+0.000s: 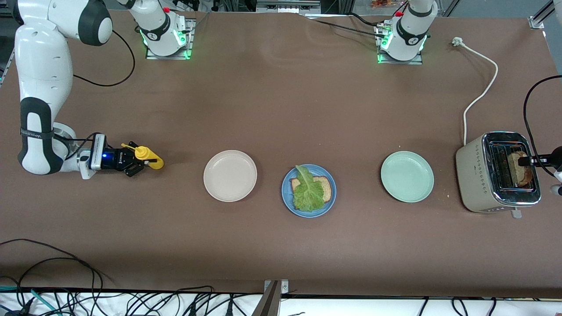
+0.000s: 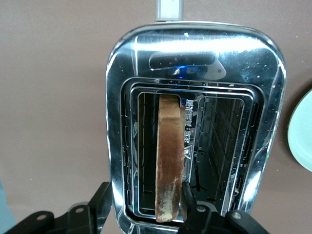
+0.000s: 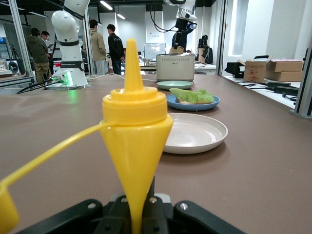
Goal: Make sandwich in blue plate with both arms
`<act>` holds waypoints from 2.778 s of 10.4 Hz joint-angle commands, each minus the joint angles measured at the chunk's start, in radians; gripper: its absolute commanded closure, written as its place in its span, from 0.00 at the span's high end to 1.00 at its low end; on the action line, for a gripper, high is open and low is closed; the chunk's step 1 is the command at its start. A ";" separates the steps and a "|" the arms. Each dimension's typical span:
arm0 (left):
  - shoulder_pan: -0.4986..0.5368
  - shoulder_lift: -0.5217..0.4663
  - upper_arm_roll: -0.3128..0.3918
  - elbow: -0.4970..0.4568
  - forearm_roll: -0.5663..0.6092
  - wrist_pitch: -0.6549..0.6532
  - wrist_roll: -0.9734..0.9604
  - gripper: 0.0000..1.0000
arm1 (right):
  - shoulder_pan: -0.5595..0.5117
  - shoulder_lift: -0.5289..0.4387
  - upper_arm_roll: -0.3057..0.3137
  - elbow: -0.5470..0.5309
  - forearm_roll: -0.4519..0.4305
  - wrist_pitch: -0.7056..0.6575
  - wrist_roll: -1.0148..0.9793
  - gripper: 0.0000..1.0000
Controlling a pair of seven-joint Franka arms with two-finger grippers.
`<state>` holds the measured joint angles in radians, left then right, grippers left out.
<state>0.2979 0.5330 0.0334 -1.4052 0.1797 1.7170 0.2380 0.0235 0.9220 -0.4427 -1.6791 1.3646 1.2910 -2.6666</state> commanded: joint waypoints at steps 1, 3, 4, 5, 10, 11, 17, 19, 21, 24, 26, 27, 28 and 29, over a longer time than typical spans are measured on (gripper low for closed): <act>0.010 0.016 -0.004 0.029 -0.022 -0.004 0.029 0.34 | -0.010 0.017 -0.008 0.026 0.017 -0.032 0.007 0.30; 0.010 0.016 -0.004 0.031 -0.019 -0.004 0.029 0.15 | -0.010 0.017 -0.008 0.026 0.017 -0.032 0.008 0.45; 0.010 0.016 -0.004 0.031 -0.017 -0.004 0.029 0.08 | -0.010 0.015 -0.011 0.026 0.017 -0.032 0.023 0.62; 0.010 0.016 -0.004 0.031 -0.017 -0.004 0.030 0.01 | -0.010 0.015 -0.022 0.027 0.016 -0.033 0.046 0.74; 0.013 -0.002 -0.007 0.034 -0.023 -0.008 0.030 0.00 | -0.014 0.017 -0.066 0.026 -0.001 -0.035 0.056 1.00; 0.013 -0.013 -0.009 0.034 -0.023 -0.014 0.029 0.00 | -0.017 0.017 -0.073 0.027 -0.012 -0.035 0.057 1.00; 0.009 -0.145 -0.018 0.034 -0.025 -0.068 0.086 0.00 | -0.011 -0.017 -0.232 0.174 -0.156 -0.055 0.242 1.00; 0.006 -0.191 -0.036 0.035 -0.025 -0.117 0.089 0.00 | -0.010 -0.037 -0.289 0.289 -0.222 -0.168 0.420 1.00; 0.006 -0.240 -0.049 0.035 -0.049 -0.152 0.087 0.00 | -0.011 -0.063 -0.301 0.419 -0.257 -0.219 0.619 1.00; 0.000 -0.242 -0.044 0.040 -0.071 -0.158 0.089 0.00 | -0.014 -0.135 -0.221 0.527 -0.282 -0.268 0.963 1.00; -0.006 -0.240 -0.044 0.040 -0.074 -0.158 0.086 0.00 | -0.025 -0.176 -0.096 0.529 -0.309 -0.260 1.133 1.00; -0.013 -0.240 -0.046 0.040 -0.072 -0.158 0.081 0.00 | -0.040 -0.190 -0.020 0.529 -0.311 -0.245 1.204 1.00; -0.040 -0.237 -0.049 0.038 -0.072 -0.158 0.074 0.00 | -0.042 -0.204 0.037 0.526 -0.308 -0.219 1.278 1.00; -0.055 -0.231 -0.050 0.038 -0.075 -0.158 0.069 0.00 | -0.048 -0.219 0.088 0.524 -0.308 -0.188 1.348 1.00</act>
<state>0.2829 0.2983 -0.0185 -1.3697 0.1255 1.5703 0.3018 0.0112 0.7373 -0.4730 -1.1615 1.0792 1.0592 -1.4570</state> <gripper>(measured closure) 0.921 0.000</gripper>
